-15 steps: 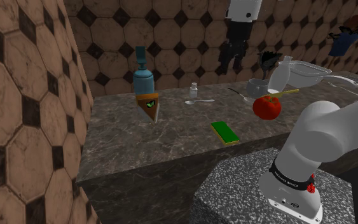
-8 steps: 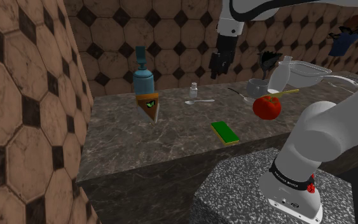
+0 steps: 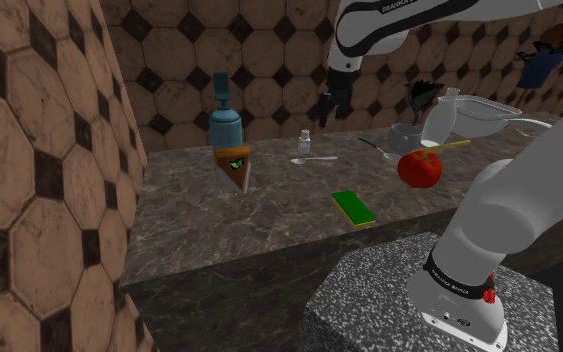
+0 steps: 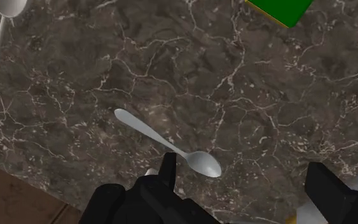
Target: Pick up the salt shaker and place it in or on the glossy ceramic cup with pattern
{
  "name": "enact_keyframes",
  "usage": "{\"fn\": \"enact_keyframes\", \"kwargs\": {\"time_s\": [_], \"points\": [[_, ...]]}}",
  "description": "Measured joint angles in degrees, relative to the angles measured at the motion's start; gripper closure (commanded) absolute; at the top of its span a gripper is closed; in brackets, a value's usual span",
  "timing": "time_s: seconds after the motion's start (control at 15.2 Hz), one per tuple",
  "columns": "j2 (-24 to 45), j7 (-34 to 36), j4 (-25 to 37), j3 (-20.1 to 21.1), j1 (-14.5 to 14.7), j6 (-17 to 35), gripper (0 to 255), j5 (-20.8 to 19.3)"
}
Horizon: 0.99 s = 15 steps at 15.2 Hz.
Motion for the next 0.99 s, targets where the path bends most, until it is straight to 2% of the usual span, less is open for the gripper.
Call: {"fn": "enact_keyframes", "kwargs": {"time_s": [0.53, 0.99], "points": [[16.3, -7.4, 8.3, -4.2, -0.9, 9.9, 0, 3.4], [29.7, -13.3, 18.5, -5.3, -2.6, 14.4, 0, 8.6]]}}
